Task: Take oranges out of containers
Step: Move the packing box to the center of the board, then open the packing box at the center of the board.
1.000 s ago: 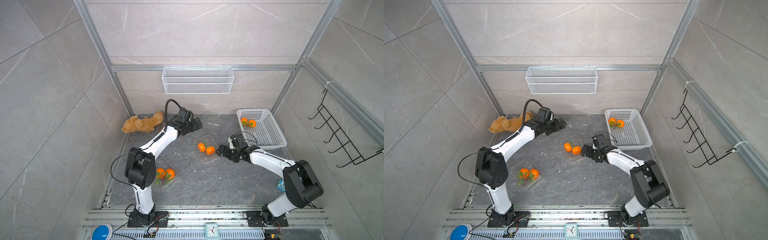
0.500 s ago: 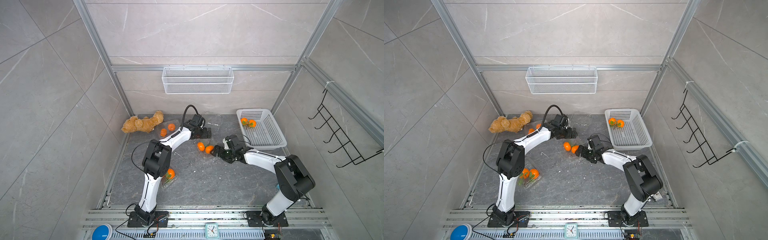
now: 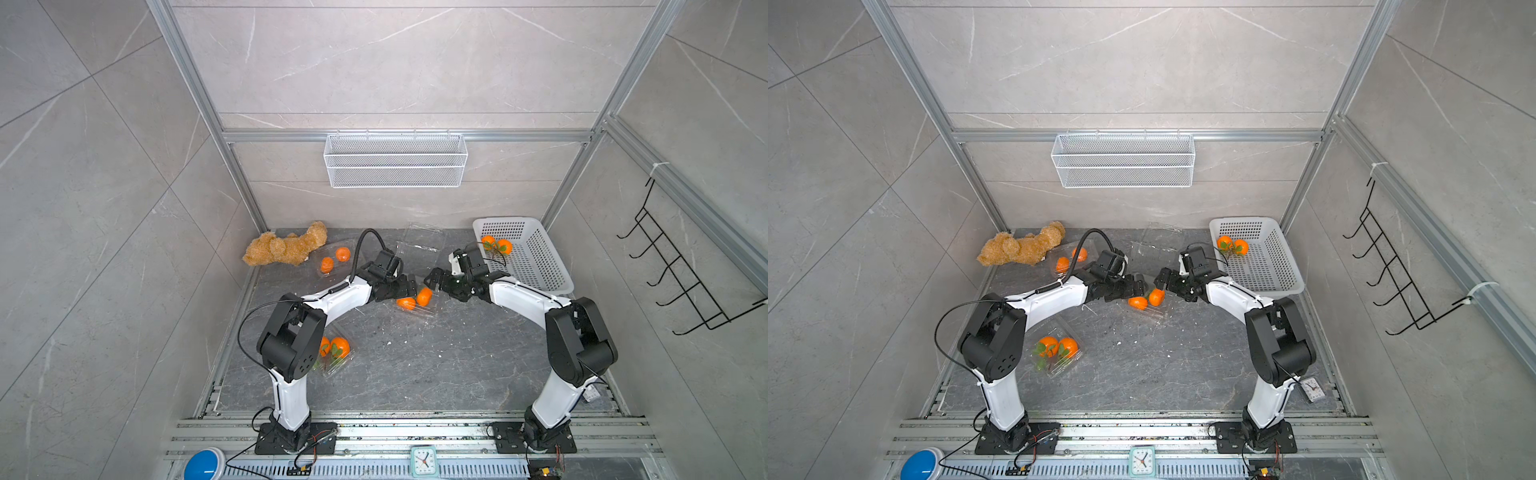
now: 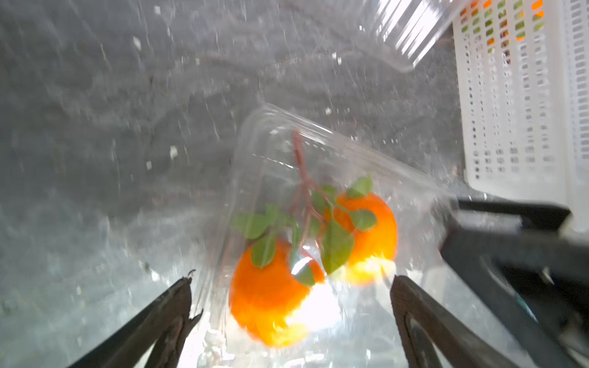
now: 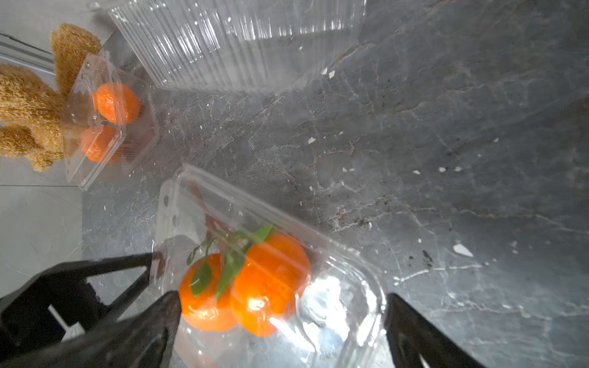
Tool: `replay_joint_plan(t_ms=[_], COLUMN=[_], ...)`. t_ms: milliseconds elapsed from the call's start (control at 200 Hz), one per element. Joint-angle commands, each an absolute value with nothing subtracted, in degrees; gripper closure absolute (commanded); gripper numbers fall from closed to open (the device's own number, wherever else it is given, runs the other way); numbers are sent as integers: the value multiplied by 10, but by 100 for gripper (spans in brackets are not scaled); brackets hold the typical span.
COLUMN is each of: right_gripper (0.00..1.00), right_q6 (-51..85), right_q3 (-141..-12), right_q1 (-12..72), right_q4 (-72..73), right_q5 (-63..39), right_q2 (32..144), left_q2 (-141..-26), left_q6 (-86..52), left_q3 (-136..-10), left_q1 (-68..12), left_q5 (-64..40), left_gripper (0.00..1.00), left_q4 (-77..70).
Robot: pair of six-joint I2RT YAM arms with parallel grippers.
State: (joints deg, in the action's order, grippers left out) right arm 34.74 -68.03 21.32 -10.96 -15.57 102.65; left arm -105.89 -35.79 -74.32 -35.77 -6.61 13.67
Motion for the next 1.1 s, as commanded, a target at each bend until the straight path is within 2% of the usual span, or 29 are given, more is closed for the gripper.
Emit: replay_joint_plan(t_ms=[0, 215, 369, 539, 728, 1092], right_gripper=[0, 0, 0, 4, 12, 27], right_q6=[319, 310, 339, 400, 486, 533], right_q3=[-692, -632, -552, -491, -448, -427], right_q1=[211, 197, 182, 175, 166, 144], right_q4=[-143, -141, -75, 42, 181, 269], right_q5=[-172, -159, -203, -275, -326, -371], right_q2=[1033, 986, 942, 926, 943, 967], left_q2=[-995, -911, -930, -1004, -1070, -1095], left_q6=[-401, -395, -377, -363, -416, -445], left_q3=[-706, -678, -714, -767, -787, -770], left_q1=[-366, -365, -351, -339, -311, -303], left_q5=[-59, -19, 14, -25, -131, -182], left_gripper=[1, 1, 1, 1, 1, 1], left_q4=[107, 170, 213, 185, 111, 54])
